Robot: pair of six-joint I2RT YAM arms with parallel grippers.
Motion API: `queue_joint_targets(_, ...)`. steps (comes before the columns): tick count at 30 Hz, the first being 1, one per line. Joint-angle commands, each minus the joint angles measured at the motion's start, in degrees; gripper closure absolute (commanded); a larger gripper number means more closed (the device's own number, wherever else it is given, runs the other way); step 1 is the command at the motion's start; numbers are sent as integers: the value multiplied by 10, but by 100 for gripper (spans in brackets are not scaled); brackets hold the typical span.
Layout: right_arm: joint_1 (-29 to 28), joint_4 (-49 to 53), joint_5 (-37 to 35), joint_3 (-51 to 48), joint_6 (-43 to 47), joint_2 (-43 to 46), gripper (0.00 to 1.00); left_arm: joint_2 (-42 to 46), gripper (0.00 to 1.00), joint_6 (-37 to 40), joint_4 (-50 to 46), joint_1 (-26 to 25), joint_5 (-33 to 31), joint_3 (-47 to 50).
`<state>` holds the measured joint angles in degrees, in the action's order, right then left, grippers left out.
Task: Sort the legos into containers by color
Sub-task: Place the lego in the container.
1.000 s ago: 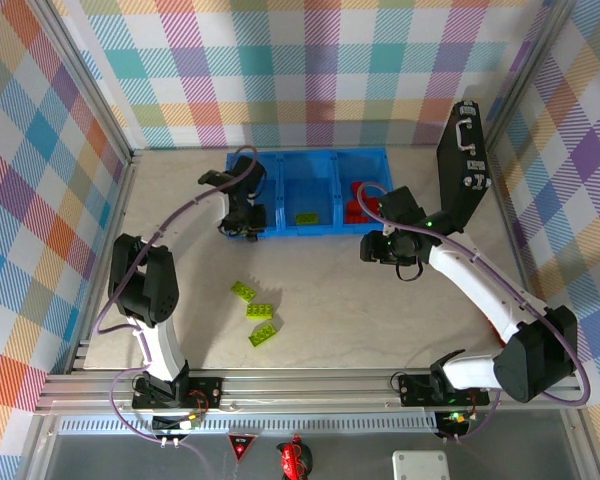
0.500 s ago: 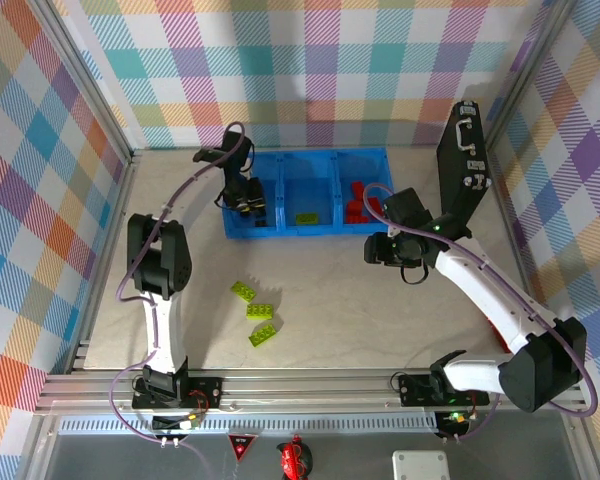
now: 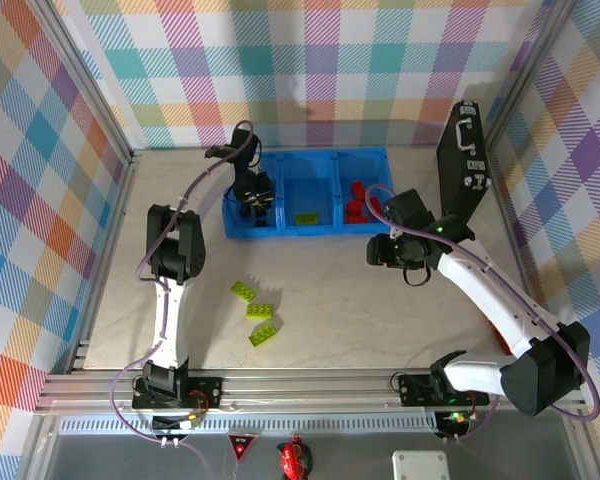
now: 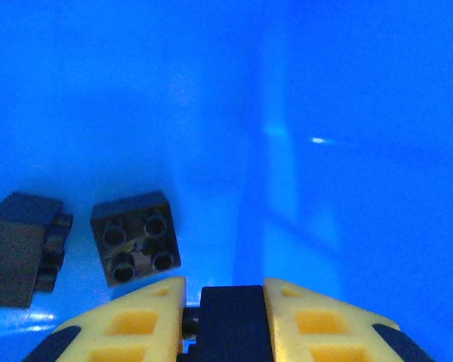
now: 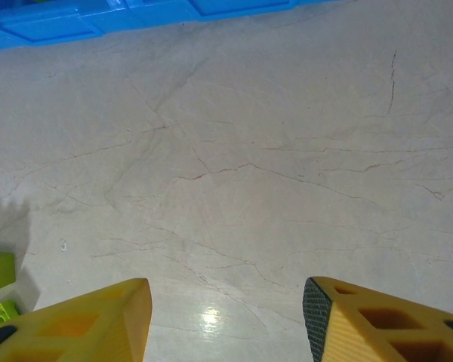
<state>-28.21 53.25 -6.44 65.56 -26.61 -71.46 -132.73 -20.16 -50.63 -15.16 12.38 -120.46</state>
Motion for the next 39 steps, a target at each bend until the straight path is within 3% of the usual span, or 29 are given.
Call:
queue_joint_targets(1,-3,17,-6,-4,-6,17,43,-23,74,-10,-3,10,18,-36)
queue_joint_targets(13,-3,18,-12,-9,-10,27,43,-59,69,-14,-3,13,36,-56)
queue_joint_targets(21,-3,14,-10,-6,-12,26,43,-45,62,-15,-4,14,38,-55)
queue_joint_targets(39,-4,-4,20,10,-11,10,43,15,60,-12,-22,14,41,-54)
